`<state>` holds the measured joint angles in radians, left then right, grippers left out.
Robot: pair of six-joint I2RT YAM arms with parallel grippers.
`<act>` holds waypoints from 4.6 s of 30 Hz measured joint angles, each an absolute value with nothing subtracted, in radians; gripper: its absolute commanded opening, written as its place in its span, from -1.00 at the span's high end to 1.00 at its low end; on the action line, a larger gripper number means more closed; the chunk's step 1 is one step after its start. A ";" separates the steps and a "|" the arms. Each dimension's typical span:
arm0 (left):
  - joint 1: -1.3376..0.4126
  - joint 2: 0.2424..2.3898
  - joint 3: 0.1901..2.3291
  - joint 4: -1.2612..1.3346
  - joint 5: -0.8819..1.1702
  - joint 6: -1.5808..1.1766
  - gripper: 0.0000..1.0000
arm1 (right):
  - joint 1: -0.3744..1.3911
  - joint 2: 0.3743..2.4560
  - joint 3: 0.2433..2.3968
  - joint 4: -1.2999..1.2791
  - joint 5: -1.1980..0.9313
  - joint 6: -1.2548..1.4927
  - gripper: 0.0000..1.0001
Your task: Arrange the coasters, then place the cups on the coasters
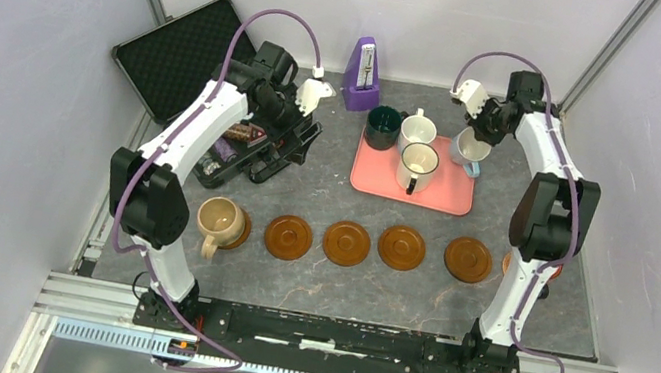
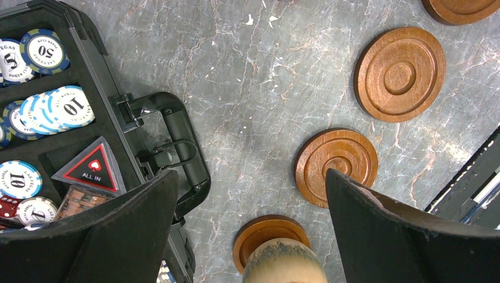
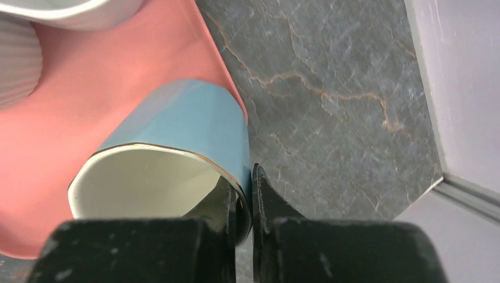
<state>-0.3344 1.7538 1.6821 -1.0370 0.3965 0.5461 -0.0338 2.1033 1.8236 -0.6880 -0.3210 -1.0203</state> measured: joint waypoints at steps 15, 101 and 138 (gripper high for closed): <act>-0.334 1.753 1.648 -1.015 0.404 0.546 -1.00 | -0.048 2.004 1.806 -0.854 -0.247 -0.783 1.00; -0.334 1.547 1.399 -0.909 0.455 0.464 -1.00 | -0.176 1.332 0.999 -0.957 -0.280 -0.840 0.31; -0.334 1.558 1.409 -0.897 0.399 0.365 -1.00 | -0.012 1.439 1.311 -0.894 -0.444 -0.582 -0.68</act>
<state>-0.3344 1.5578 1.4094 -0.8967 0.3988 0.3653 -0.0116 1.4391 1.3106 -0.8940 -0.4442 -0.5816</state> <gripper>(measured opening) 0.996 0.826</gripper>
